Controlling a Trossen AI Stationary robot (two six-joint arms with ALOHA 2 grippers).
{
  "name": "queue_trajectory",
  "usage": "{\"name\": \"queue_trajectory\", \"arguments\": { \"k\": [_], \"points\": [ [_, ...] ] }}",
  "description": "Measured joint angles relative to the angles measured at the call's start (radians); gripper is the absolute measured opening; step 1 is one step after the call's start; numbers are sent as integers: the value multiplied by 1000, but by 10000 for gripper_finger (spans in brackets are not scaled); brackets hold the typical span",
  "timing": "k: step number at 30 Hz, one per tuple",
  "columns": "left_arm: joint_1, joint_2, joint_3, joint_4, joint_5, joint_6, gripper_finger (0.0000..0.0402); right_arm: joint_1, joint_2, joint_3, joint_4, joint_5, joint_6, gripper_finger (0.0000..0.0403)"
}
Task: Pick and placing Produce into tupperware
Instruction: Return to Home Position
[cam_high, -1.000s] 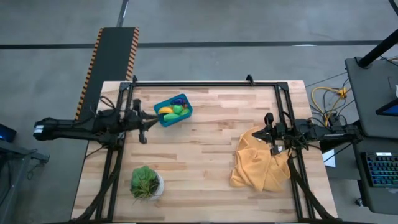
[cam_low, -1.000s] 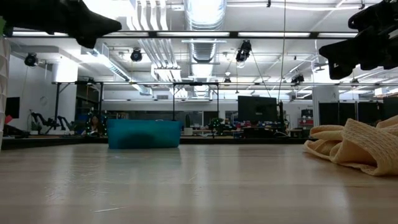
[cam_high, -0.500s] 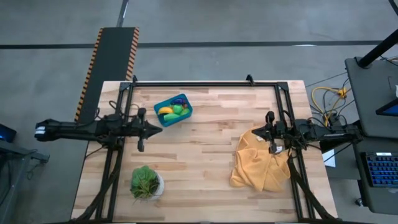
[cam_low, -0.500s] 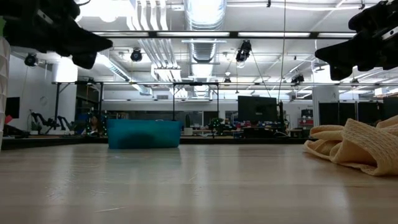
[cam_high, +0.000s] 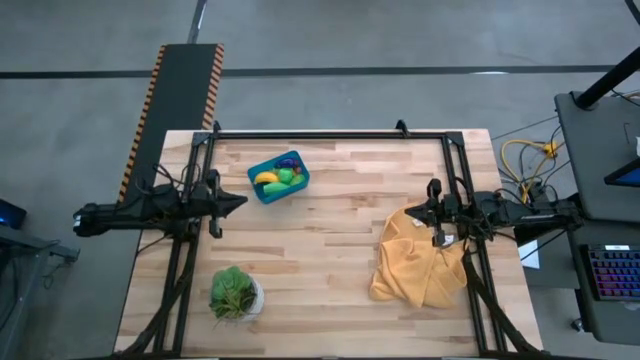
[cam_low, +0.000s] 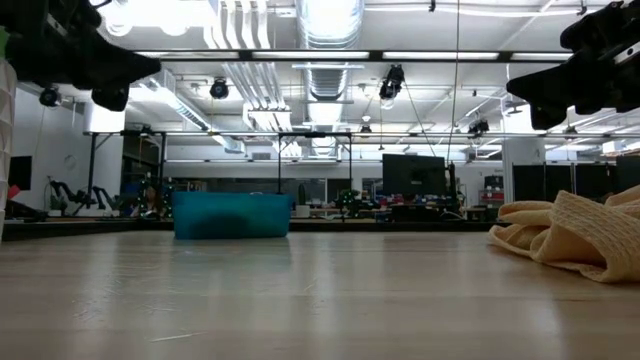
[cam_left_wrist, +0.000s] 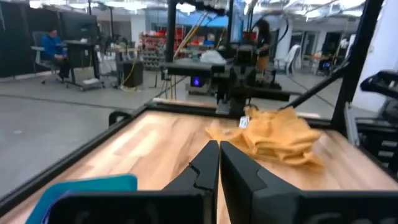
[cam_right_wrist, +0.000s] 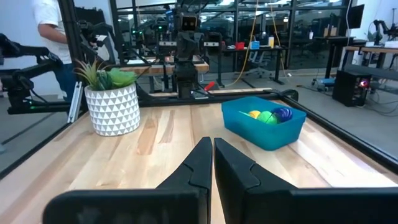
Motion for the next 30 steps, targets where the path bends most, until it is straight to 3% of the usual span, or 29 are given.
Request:
{"name": "queue_trajectory", "arguments": {
  "k": [9, 13, 17, 30],
  "points": [
    [-1, -51, -61, -22, -19, -23, 0, 0, 0, 0, 0, 0, 23, 9],
    [-1, -52, -90, 4, -74, -23, 0, 0, 0, 0, 0, 0, 17, 9],
    [-2, -51, -131, 95, -62, -22, 0, 0, 0, 0, 0, 0, 17, 9],
    [-13, -38, -133, 90, -17, 30, 0, 0, 15, 1, -5, -1, 17, 9]
  ]
}}
